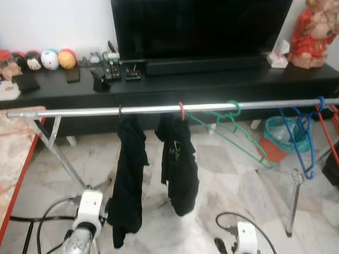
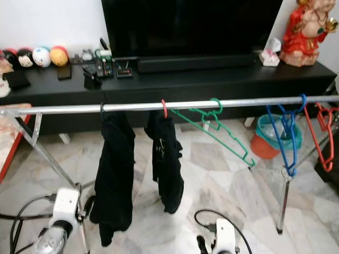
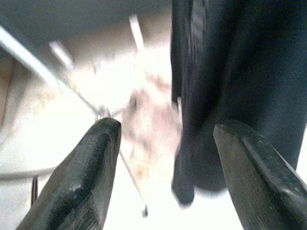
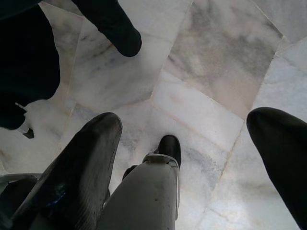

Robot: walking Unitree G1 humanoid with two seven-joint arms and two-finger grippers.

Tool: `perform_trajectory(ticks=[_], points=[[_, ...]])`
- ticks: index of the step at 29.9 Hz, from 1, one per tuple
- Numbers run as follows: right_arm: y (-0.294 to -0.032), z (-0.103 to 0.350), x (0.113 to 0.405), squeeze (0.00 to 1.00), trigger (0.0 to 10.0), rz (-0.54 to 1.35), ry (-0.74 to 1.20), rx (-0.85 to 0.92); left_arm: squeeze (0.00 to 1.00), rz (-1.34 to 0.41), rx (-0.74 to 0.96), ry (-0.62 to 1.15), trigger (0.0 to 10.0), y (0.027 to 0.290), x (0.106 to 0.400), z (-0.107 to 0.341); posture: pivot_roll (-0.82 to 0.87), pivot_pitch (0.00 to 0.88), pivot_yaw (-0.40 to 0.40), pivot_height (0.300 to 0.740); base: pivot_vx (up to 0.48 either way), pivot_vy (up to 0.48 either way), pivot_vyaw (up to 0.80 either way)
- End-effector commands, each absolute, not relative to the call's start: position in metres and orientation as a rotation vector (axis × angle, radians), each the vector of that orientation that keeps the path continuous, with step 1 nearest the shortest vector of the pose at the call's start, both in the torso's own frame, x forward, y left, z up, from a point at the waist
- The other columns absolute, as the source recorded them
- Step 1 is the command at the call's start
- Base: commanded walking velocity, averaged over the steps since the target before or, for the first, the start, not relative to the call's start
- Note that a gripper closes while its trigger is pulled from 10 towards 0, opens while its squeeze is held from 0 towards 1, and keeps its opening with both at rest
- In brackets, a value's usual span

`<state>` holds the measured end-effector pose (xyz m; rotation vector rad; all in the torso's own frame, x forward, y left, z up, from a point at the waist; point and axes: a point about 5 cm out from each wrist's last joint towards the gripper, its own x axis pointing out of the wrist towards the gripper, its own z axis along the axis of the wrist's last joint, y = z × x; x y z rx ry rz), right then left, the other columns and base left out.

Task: Hang hanger

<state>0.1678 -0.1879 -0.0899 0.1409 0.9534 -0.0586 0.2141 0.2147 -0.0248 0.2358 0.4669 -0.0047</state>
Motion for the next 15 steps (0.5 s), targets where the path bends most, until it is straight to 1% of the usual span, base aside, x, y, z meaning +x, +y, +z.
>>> perform_trajectory(ticks=[1, 3, 4, 6, 12, 15], points=[[-0.188, -0.092, 0.164, 0.0, 10.0, -0.064, 0.97, 0.136, 0.0, -0.003, 0.245, 0.527, 10.0, 0.215, 0.21, -0.035, -0.08, 0.0, -0.007, 0.74, 0.0, 0.0, 0.0], [-0.188, -0.092, 0.164, 0.0, 10.0, -0.069, 0.971, 0.138, 0.0, 0.025, 0.224, 0.631, 10.0, 0.217, 0.202, -0.049, -0.08, 0.0, -0.006, 0.74, 0.0, 0.0, 0.0], [-0.188, -0.092, 0.164, 0.0, 10.0, -0.077, 0.971, 0.143, 0.0, 0.018, 0.238, 0.73, 10.0, 0.216, 0.192, -0.062, -0.08, 0.0, -0.004, 0.74, 0.0, 0.0, 0.0], [-0.188, -0.092, 0.163, 0.0, 10.0, -0.08, 0.972, 0.144, 0.0, 0.005, 0.258, 0.769, 10.0, 0.216, 0.187, -0.067, -0.08, 0.0, -0.004, 0.74, 0.0, 0.0, 0.0], [-0.187, -0.094, 0.16, 0.0, 10.0, -0.098, 0.977, 0.154, 0.0, 0.08, 0.198, 0.92, 10.0, 0.228, 0.163, -0.082, -0.1, 0.0, 0.014, 0.74, 0.0, 0.0, 0.0], [-0.187, -0.094, 0.159, 0.0, 10.0, -0.096, 0.982, 0.149, 0.0, 0.077, 0.186, 0.929, 10.0, 0.227, 0.161, -0.084, -0.1, 0.0, 0.014, 0.74, 0.0, 0.0, 0.0]])
